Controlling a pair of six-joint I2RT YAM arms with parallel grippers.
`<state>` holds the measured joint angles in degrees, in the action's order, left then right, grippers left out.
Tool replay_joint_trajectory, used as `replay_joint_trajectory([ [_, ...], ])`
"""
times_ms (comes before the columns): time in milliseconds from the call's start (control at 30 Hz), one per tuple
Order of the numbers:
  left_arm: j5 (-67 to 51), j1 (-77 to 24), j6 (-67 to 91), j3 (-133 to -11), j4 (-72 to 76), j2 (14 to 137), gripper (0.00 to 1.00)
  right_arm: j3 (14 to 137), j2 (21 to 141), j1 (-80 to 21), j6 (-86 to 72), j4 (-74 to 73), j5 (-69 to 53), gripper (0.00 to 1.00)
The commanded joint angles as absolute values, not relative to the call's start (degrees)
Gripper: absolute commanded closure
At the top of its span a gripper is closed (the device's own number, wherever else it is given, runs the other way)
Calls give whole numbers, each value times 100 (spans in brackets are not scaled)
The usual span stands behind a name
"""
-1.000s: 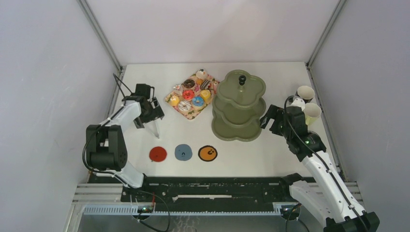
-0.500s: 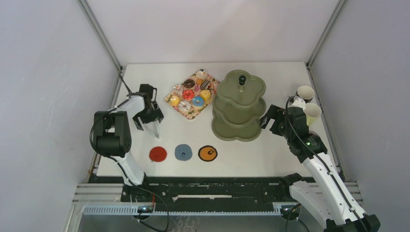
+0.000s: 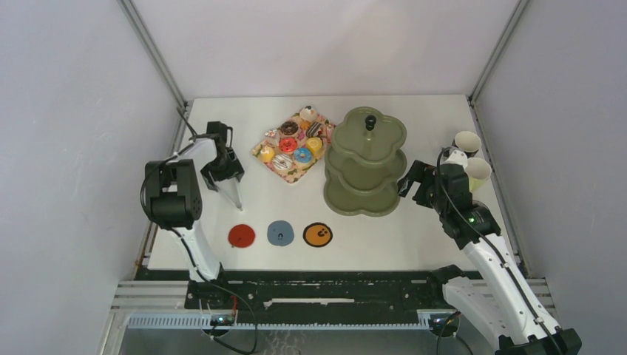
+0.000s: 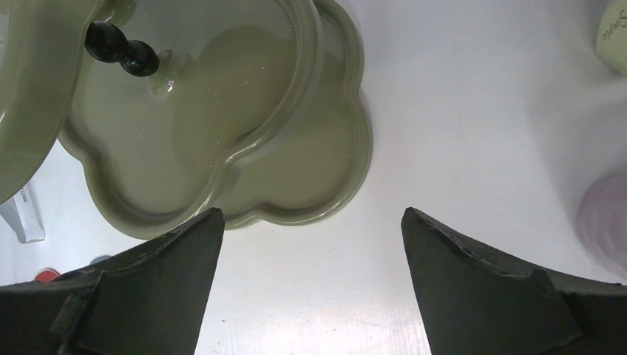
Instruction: Serve the afternoon tea
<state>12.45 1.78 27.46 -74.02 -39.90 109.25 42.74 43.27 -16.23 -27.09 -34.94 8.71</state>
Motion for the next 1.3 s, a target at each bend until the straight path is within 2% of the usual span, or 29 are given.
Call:
replay_joint_trajectory([
  [0,871,270,2493,-7696,-3868,11042,25,4281,4236,-1657,-2630,-3322,958,2],
  [133,916,279,2344,-7728,-3853,10889,50,4289,4205,-1661,-2645,-3355,1005,2],
  [300,1118,216,2047,-7574,-3780,10012,91,4304,4184,-1638,-2580,-3426,1074,2],
  [367,1095,145,1883,-7559,-3838,9686,99,4343,4183,-1610,-2584,-3459,1106,2],
  [500,744,-74,1430,-7629,-4102,9162,100,4424,4187,-1600,-2518,-3446,1058,2],
  [600,218,-475,893,-7809,-4575,9006,95,4496,4237,-1599,-2514,-3424,965,2],
  [733,679,-1168,720,-8007,-5235,8981,91,4622,4284,-1600,-2591,-3474,910,2],
  [900,597,-1590,874,-7860,-5442,8839,87,4626,4245,-1616,-2614,-3533,870,2],
  [1133,427,-1666,1086,-7952,-5846,8876,75,4622,4280,-1626,-2742,-3716,1080,2],
  [1200,321,-1662,1138,-7914,-5819,8763,67,4594,4256,-1631,-2779,-3712,1078,2],
  [1267,171,-1663,1155,-7879,-5779,8683,62,4568,4237,-1634,-2805,-3686,1038,2],
])
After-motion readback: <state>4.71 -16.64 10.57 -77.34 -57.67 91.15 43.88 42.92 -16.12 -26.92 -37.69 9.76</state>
